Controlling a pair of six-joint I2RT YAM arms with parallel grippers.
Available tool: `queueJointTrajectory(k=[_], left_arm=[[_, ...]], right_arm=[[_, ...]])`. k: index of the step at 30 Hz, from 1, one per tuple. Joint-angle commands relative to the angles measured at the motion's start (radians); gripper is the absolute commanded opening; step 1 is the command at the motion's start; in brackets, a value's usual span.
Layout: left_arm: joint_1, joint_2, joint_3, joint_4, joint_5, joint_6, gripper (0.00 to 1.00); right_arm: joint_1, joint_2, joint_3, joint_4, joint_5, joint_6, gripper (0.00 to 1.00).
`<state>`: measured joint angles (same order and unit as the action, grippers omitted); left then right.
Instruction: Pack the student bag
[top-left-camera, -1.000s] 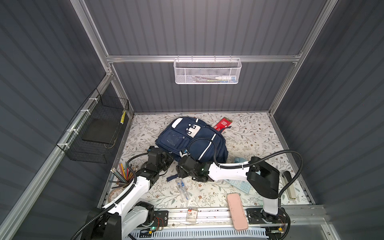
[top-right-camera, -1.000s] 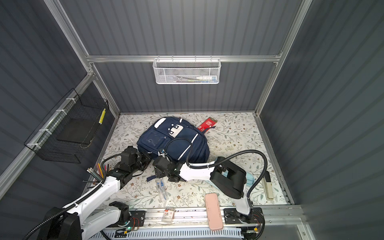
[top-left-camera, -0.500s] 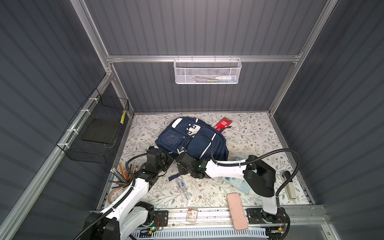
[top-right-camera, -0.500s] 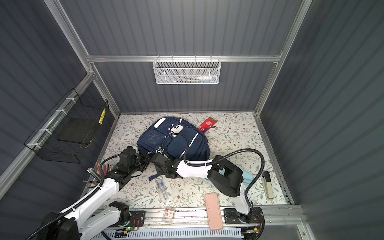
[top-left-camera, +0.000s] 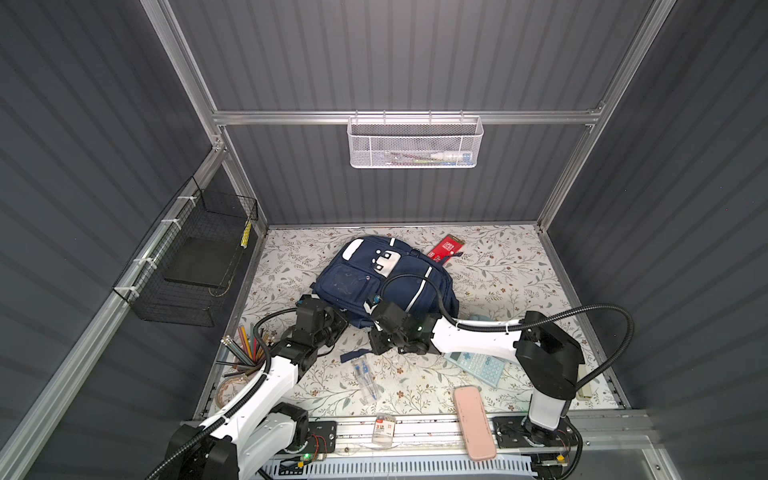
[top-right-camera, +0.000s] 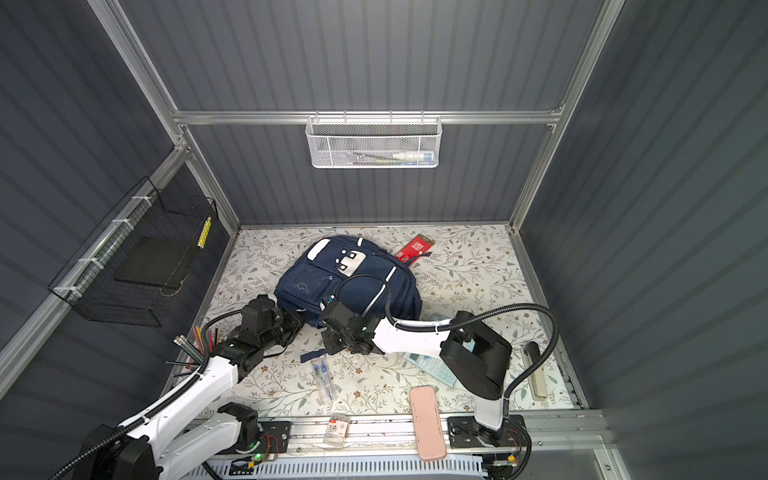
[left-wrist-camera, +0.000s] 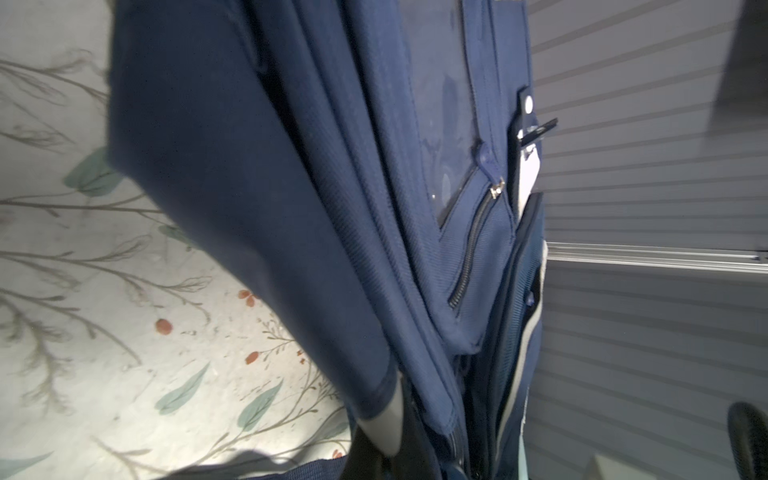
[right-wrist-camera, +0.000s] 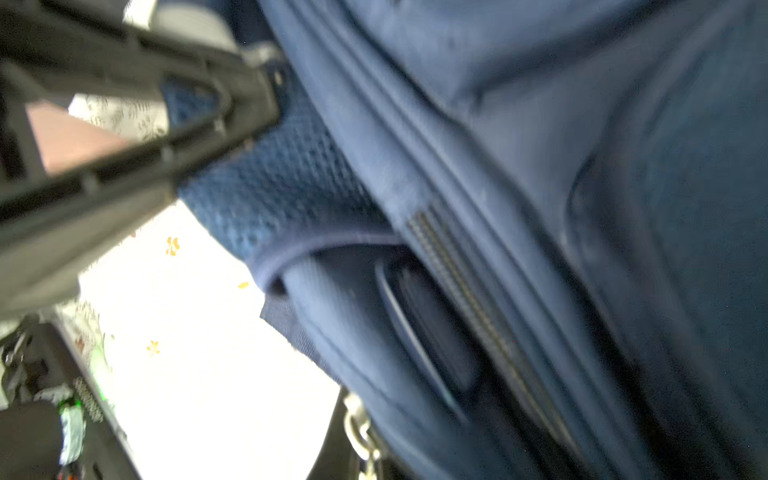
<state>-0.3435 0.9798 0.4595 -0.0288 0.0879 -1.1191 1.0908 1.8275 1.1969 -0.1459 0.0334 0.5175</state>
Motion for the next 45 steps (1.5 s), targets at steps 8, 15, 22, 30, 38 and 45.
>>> queueJointTrajectory(k=[8, 15, 22, 30, 38, 45], left_arm=[[0.069, -0.018, 0.048, -0.046, -0.088, 0.087, 0.0], [0.122, 0.009, 0.044, -0.028, -0.035, 0.1, 0.0], [0.173, 0.011, 0.049, -0.034, -0.003, 0.14, 0.0], [0.173, 0.128, 0.026, 0.118, 0.058, 0.105, 0.27], [0.173, 0.197, 0.113, 0.074, 0.041, 0.104, 0.94], [0.173, 0.003, 0.109, -0.174, -0.008, 0.055, 1.0]], right_arm=[[-0.004, -0.126, -0.102, -0.191, -0.125, 0.022, 0.0], [-0.078, -0.265, -0.291, -0.223, -0.294, -0.014, 0.0], [-0.238, -0.417, -0.416, -0.313, -0.261, -0.082, 0.0], [-0.096, -0.309, -0.264, -0.345, -0.198, -0.068, 0.0], [0.021, -0.031, 0.058, -0.165, -0.249, 0.033, 0.0], [-0.002, 0.246, 0.381, -0.123, -0.292, 0.051, 0.0]])
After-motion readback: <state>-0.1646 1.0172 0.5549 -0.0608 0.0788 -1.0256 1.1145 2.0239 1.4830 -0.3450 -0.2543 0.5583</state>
